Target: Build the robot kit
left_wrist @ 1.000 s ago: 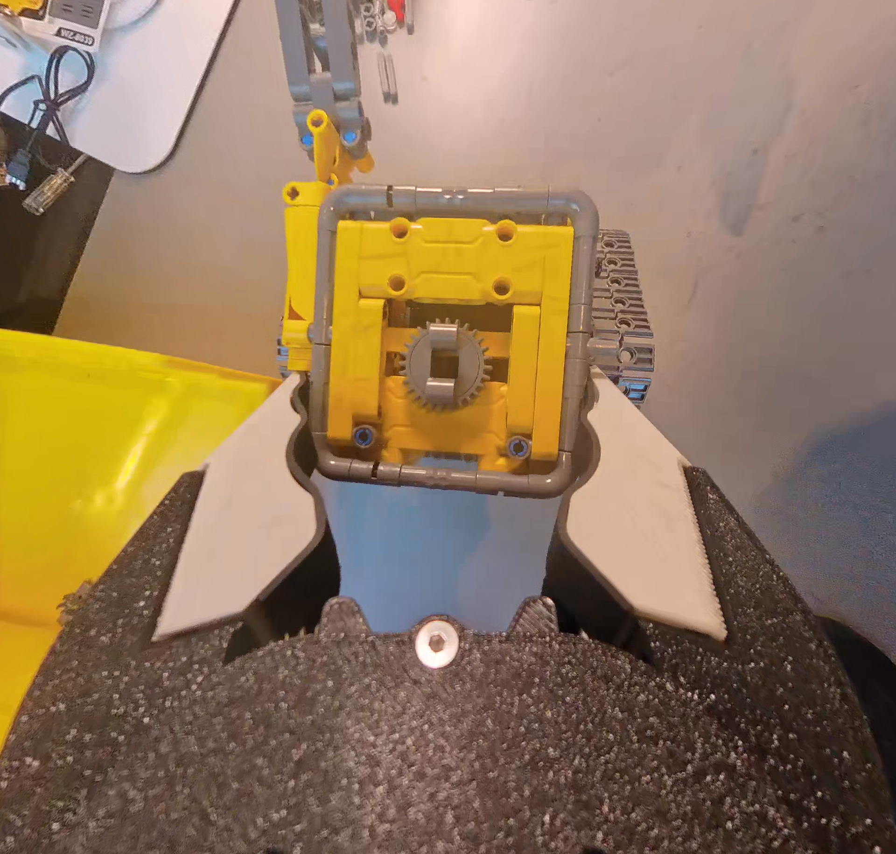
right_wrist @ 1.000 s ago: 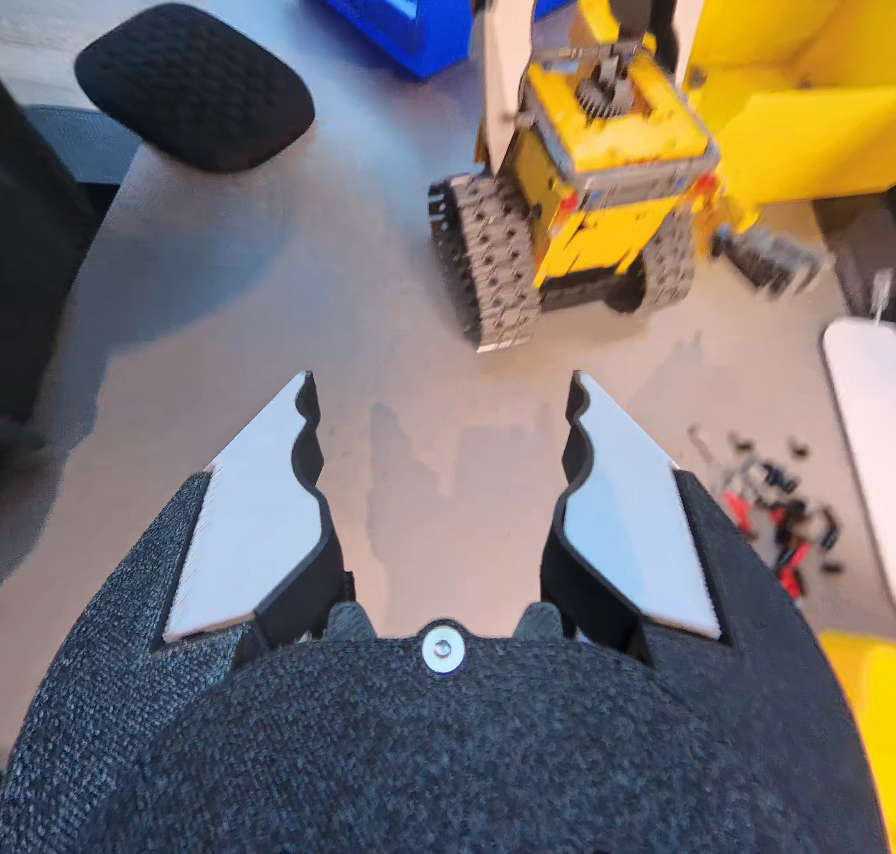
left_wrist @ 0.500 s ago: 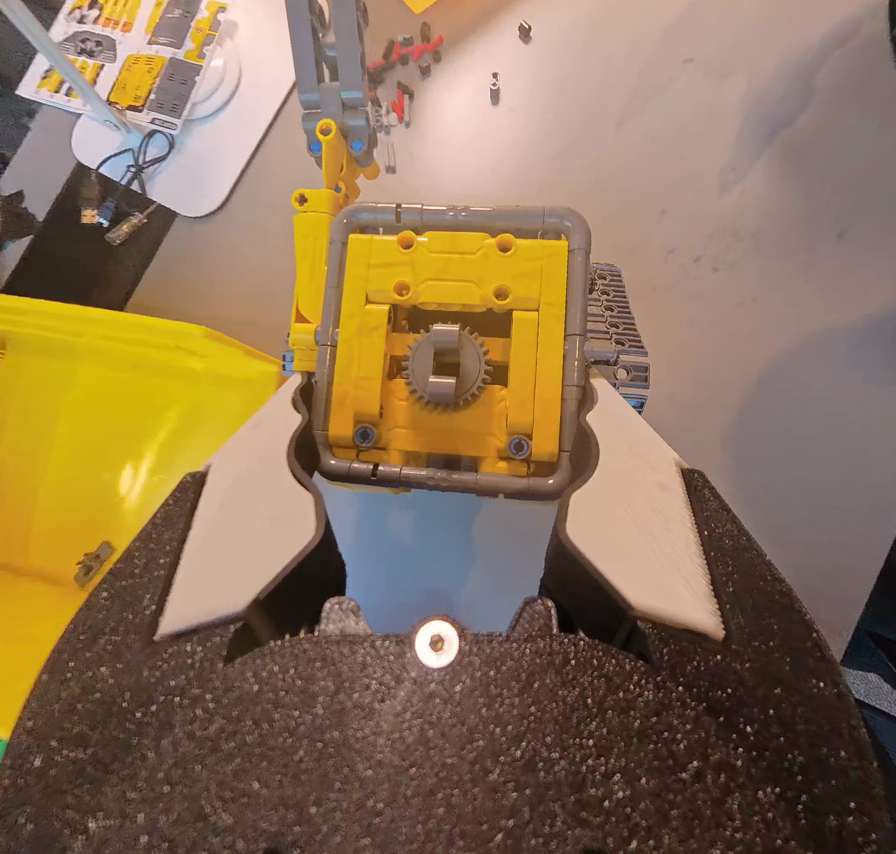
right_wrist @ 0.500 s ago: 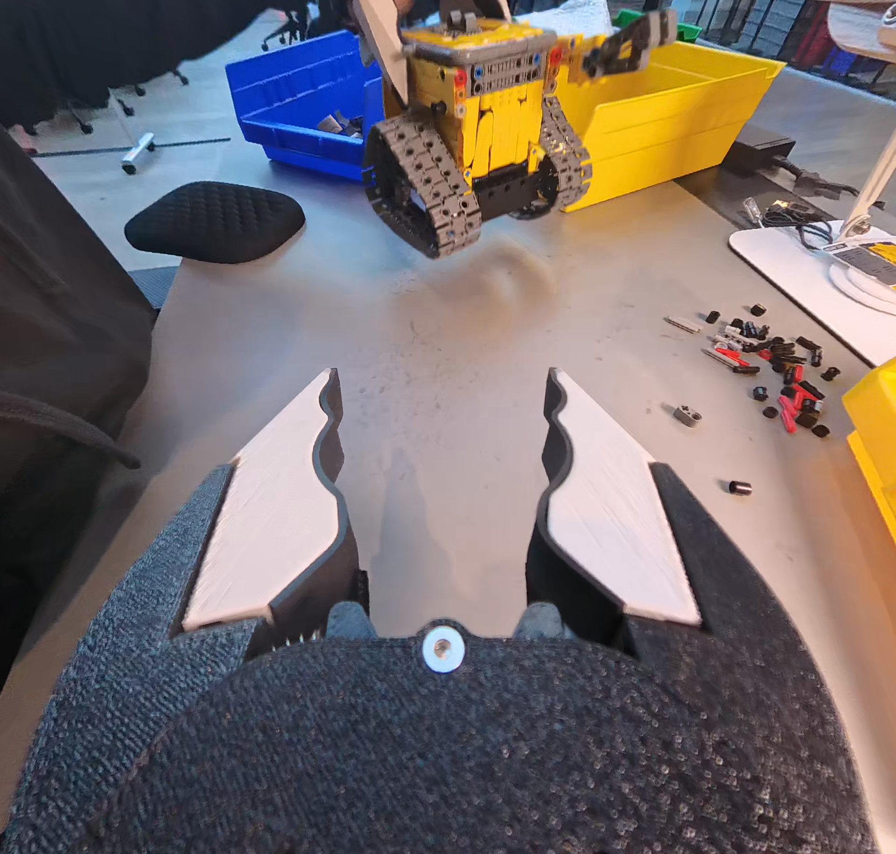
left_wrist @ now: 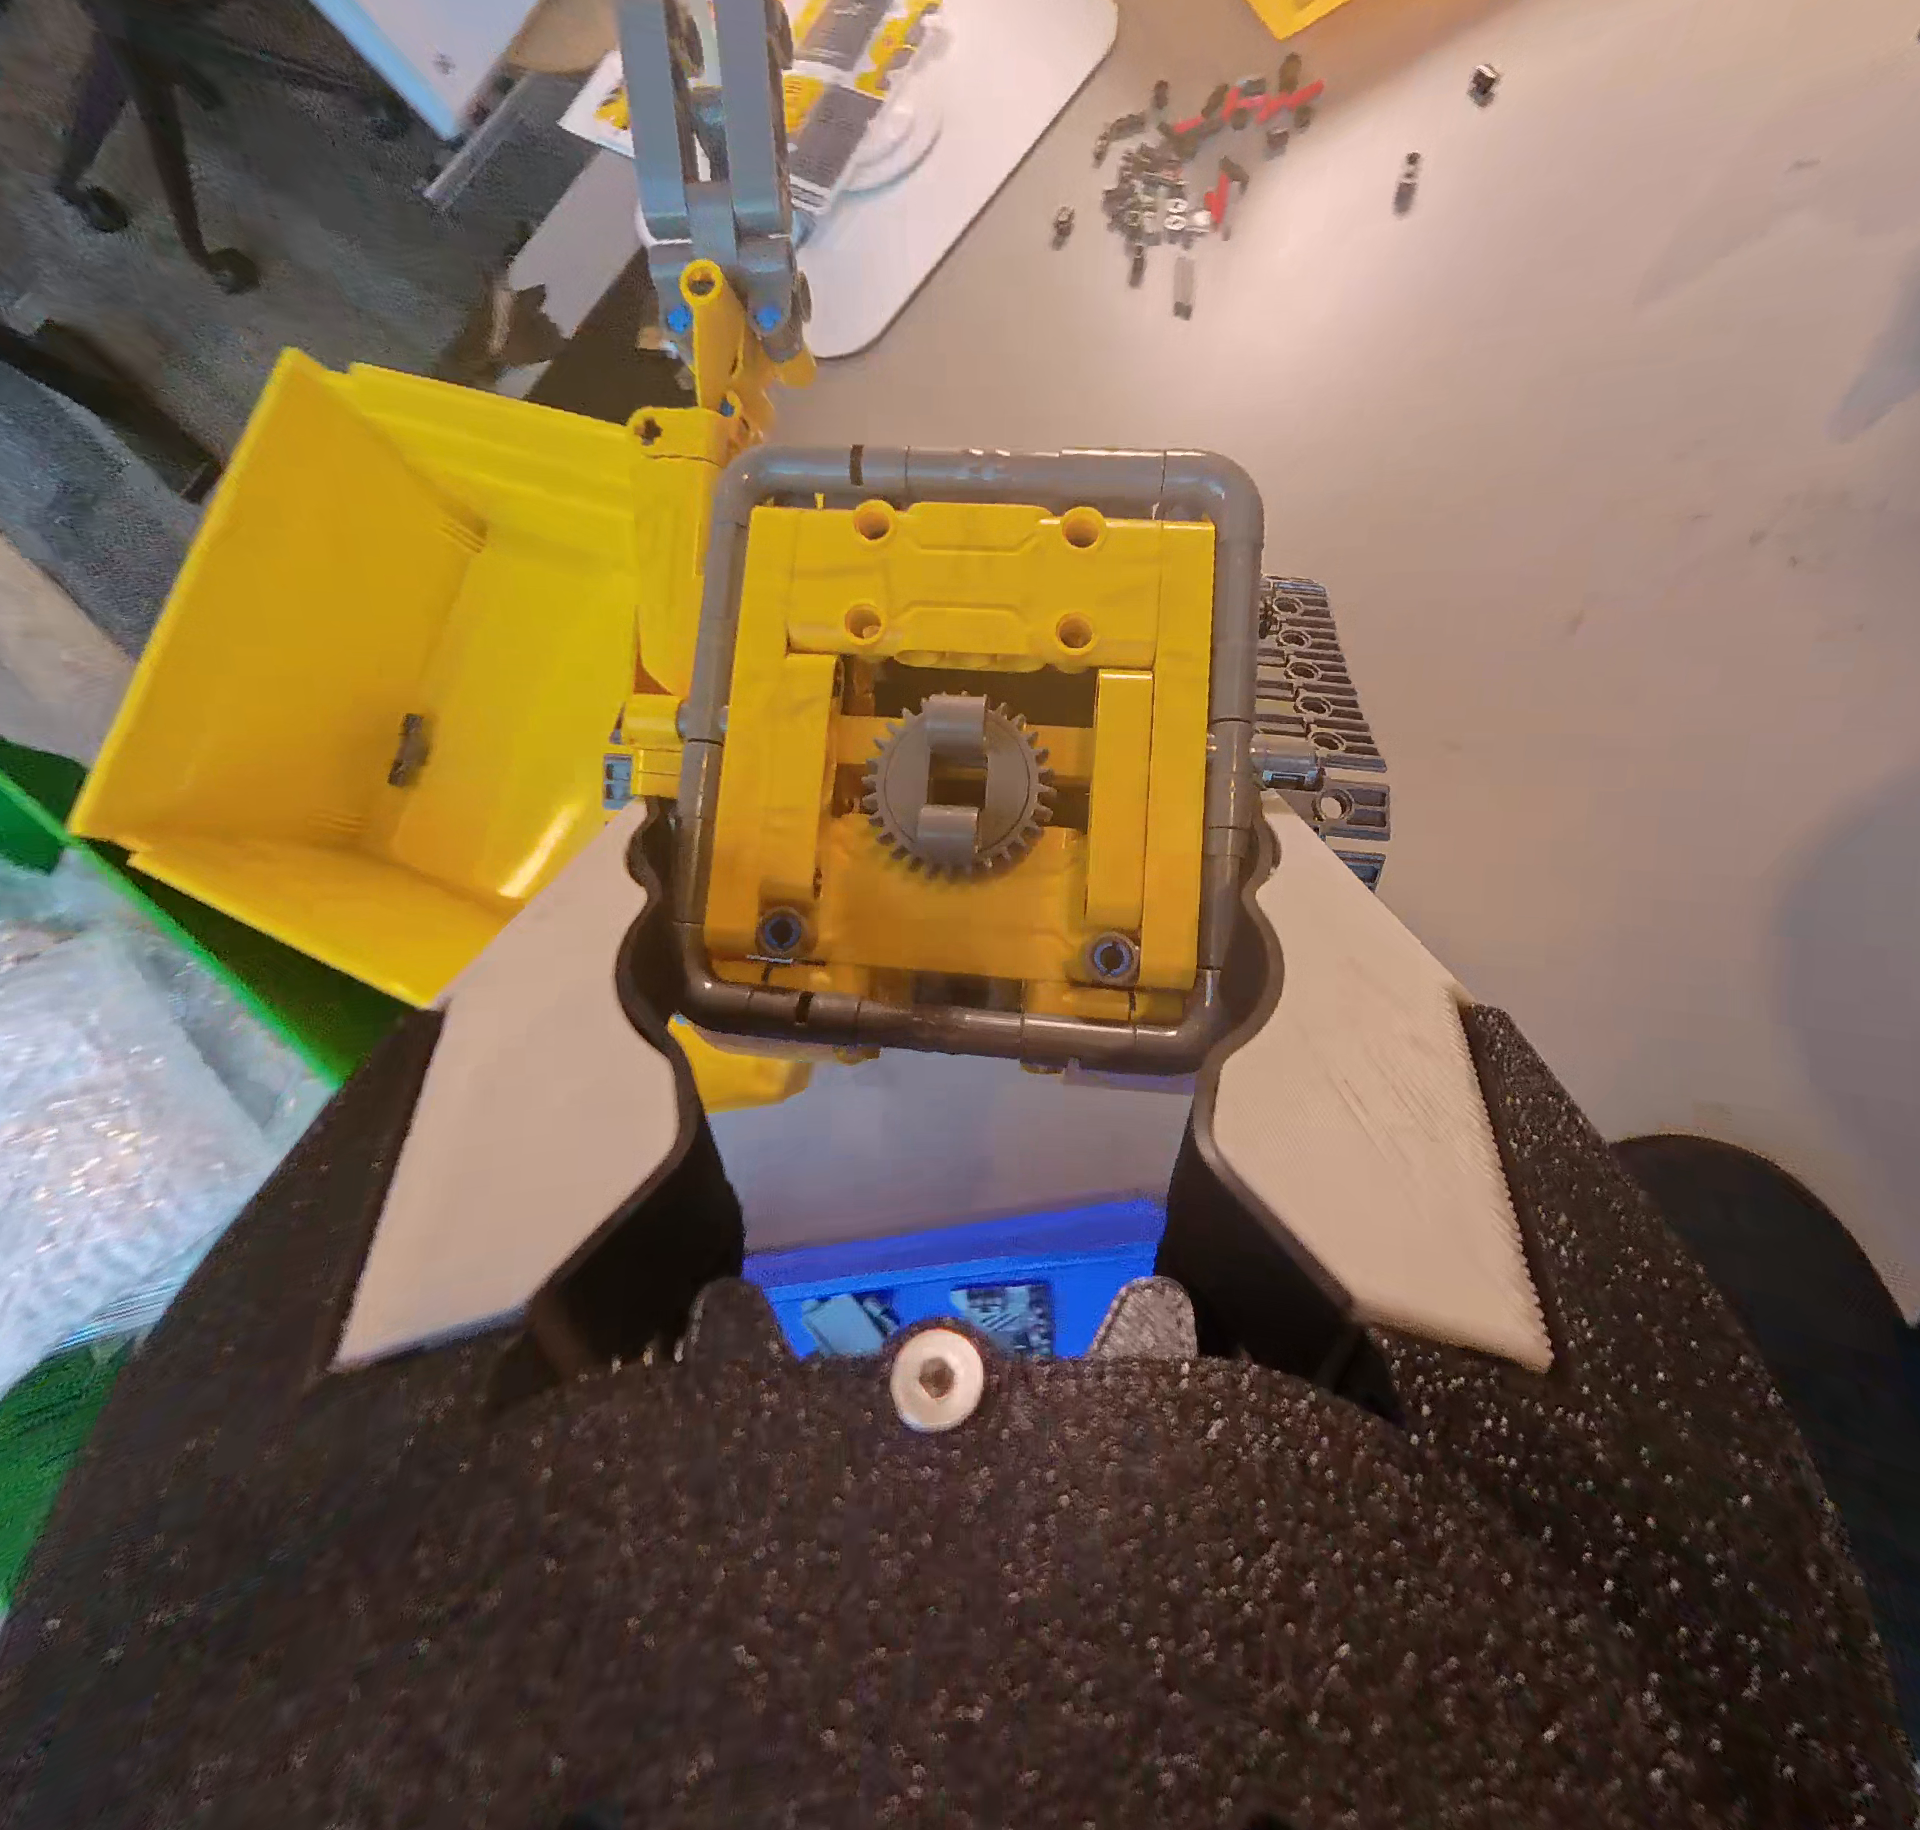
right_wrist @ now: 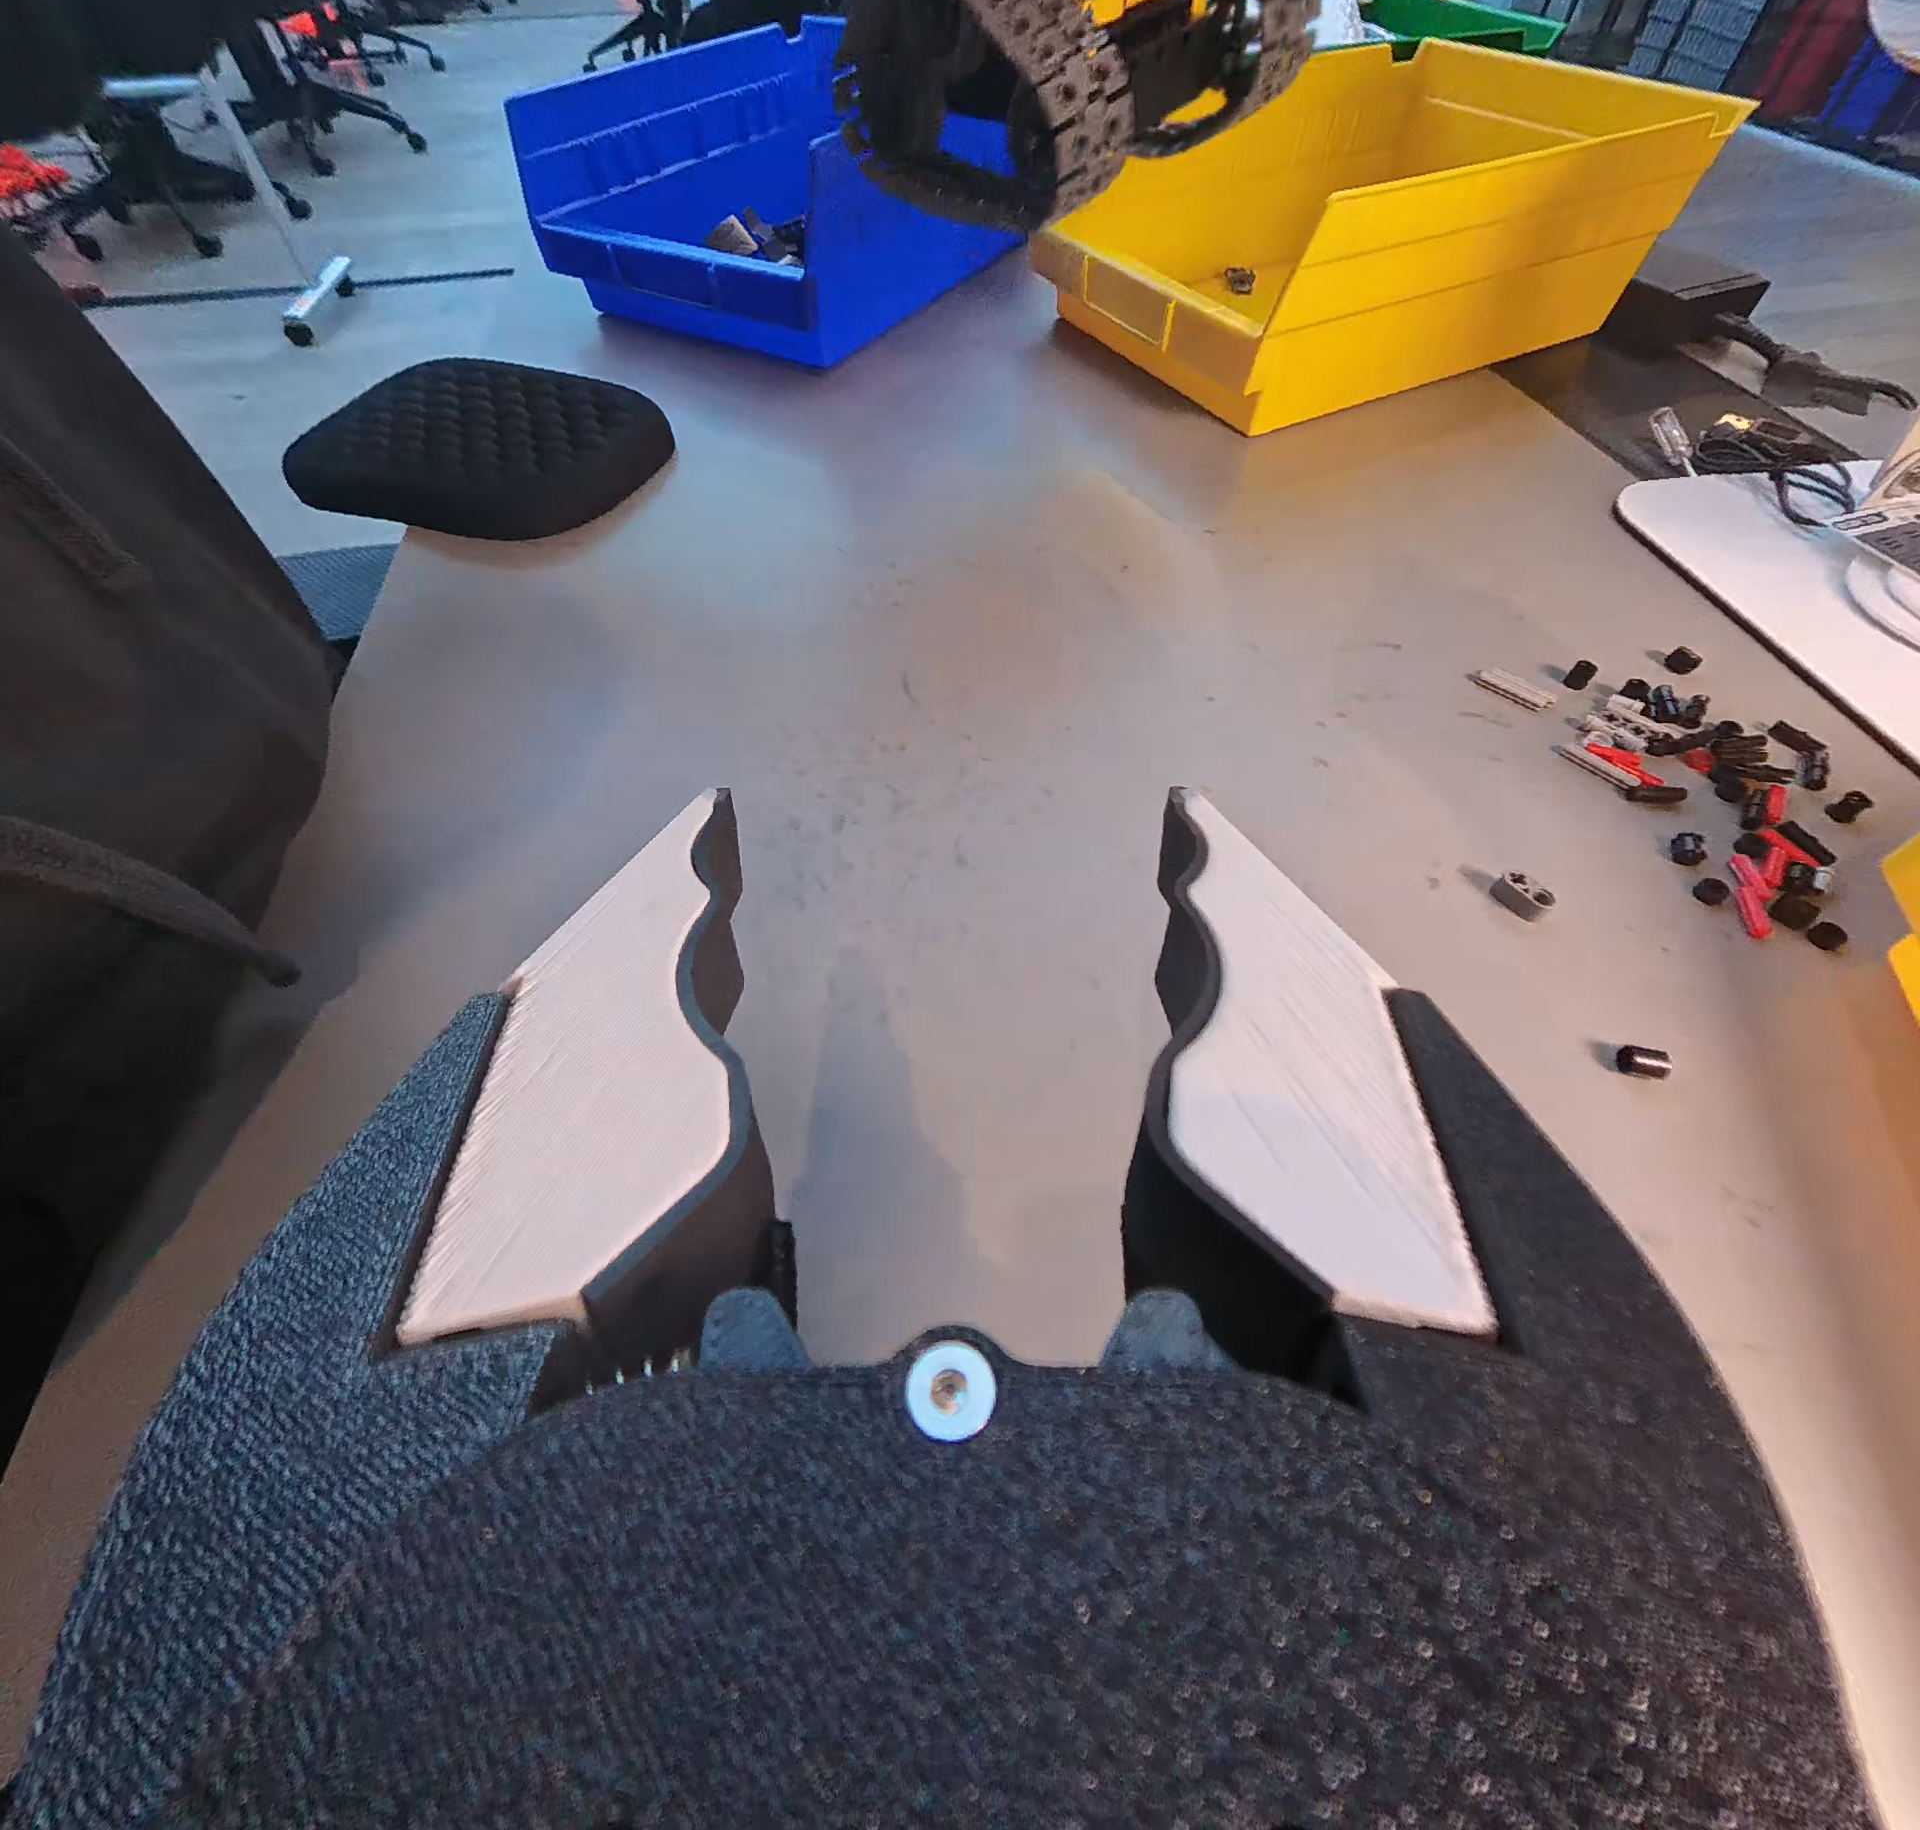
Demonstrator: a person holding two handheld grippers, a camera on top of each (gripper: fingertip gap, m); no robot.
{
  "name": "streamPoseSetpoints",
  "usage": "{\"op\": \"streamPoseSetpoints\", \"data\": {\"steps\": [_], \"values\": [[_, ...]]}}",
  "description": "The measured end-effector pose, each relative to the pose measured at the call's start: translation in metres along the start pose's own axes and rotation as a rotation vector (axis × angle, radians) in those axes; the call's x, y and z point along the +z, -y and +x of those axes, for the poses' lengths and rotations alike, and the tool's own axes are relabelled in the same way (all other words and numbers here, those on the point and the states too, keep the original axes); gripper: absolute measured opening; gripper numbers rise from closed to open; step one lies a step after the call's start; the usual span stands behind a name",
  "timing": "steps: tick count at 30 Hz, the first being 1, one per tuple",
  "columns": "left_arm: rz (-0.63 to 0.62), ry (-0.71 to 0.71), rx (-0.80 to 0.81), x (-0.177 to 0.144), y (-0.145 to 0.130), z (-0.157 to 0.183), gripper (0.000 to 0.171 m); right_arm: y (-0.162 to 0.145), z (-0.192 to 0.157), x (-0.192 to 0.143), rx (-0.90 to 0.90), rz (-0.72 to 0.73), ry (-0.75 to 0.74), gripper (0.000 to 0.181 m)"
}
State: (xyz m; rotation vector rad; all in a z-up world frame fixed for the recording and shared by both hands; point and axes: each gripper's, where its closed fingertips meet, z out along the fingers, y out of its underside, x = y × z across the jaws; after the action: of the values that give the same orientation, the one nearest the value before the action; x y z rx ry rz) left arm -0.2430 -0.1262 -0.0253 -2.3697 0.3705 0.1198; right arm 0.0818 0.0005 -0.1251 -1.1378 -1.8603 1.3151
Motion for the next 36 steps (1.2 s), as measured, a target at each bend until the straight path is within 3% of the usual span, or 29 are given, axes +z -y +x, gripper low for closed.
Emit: {"op": "streamPoseSetpoints", "data": {"steps": [6, 14, 23, 27, 31, 33, 36], "values": [[-0.045, 0.084, -0.045, 0.004, 0.013, -0.078, 0.105, -0.006, -0.002, 0.010, 0.000, -0.029, 0.018, 0.081], [-0.127, 0.055, -0.097, 0.068, 0.003, -0.160, 0.106, -0.019, -0.001, 0.013, 0.018, -0.069, 0.004, 0.079], [-0.155, -0.031, -0.102, 0.136, -0.049, -0.162, 0.107, -0.021, 0.006, 0.019, 0.070, -0.037, 0.040, 0.079], [-0.103, -0.016, -0.082, 0.133, -0.051, -0.162, 0.107, -0.018, 0.008, 0.024, 0.075, -0.022, 0.052, 0.082], [-0.028, 0.078, -0.053, 0.104, -0.036, -0.170, 0.121, -0.020, 0.013, 0.024, 0.070, -0.028, 0.020, 0.086], [0.068, 0.173, -0.035, 0.080, -0.017, -0.175, 0.122, -0.019, 0.016, 0.022, 0.067, -0.020, -0.003, 0.087], [0.318, 0.289, -0.043, 0.034, 0.029, -0.162, 0.113, -0.014, 0.022, 0.019, 0.061, 0.012, -0.045, 0.089]]}}
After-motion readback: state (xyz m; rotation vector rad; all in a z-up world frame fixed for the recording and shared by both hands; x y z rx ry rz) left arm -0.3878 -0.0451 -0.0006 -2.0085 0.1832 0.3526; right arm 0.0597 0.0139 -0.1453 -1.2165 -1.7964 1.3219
